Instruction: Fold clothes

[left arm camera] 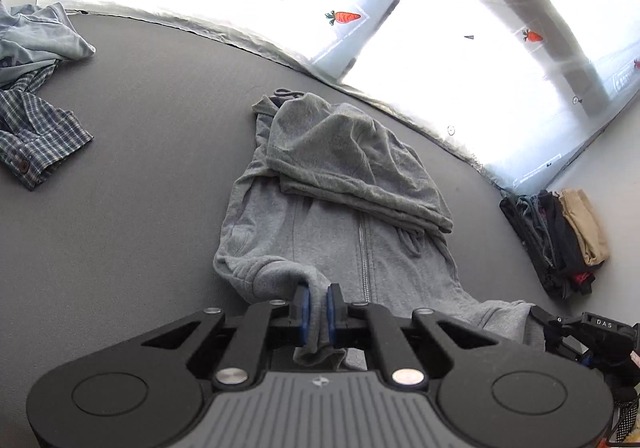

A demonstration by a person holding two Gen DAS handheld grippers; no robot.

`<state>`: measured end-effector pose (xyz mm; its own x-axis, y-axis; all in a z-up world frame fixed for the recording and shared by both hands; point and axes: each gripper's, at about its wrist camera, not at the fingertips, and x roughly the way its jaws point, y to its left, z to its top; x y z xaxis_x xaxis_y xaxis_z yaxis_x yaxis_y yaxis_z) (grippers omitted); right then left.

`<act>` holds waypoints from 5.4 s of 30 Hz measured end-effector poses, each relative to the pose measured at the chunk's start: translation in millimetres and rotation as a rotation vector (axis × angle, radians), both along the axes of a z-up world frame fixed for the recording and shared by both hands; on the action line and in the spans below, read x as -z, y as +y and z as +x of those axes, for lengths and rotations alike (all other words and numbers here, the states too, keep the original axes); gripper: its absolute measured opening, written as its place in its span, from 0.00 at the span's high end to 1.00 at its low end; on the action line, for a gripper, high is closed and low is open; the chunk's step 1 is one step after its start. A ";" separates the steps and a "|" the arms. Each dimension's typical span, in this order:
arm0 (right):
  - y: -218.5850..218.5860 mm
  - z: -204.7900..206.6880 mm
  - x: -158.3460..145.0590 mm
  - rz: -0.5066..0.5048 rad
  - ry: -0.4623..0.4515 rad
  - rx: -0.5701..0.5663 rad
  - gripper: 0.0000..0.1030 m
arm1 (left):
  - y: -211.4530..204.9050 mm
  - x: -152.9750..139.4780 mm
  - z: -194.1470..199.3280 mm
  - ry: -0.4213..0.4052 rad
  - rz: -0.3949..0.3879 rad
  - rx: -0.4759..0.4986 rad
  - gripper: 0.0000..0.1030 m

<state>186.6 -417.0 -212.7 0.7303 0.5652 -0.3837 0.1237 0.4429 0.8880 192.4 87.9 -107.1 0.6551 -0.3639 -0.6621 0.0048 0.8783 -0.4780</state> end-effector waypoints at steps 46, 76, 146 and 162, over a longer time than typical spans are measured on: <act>15.2 343.9 21.4 -0.156 0.044 0.027 0.92 | 26.9 30.5 319.5 -0.009 0.084 -0.199 0.60; 79.2 319.2 22.9 -0.729 0.037 -0.326 0.12 | -26.4 79.1 283.4 0.164 0.327 -0.013 0.00; 22.3 54.3 -104.5 0.354 -0.189 0.033 0.49 | -97.1 -55.4 123.5 -0.136 -0.505 0.480 0.46; -251.4 60.5 -91.5 0.543 -0.306 0.210 0.49 | -396.7 -111.3 158.6 -0.264 -0.454 0.583 0.46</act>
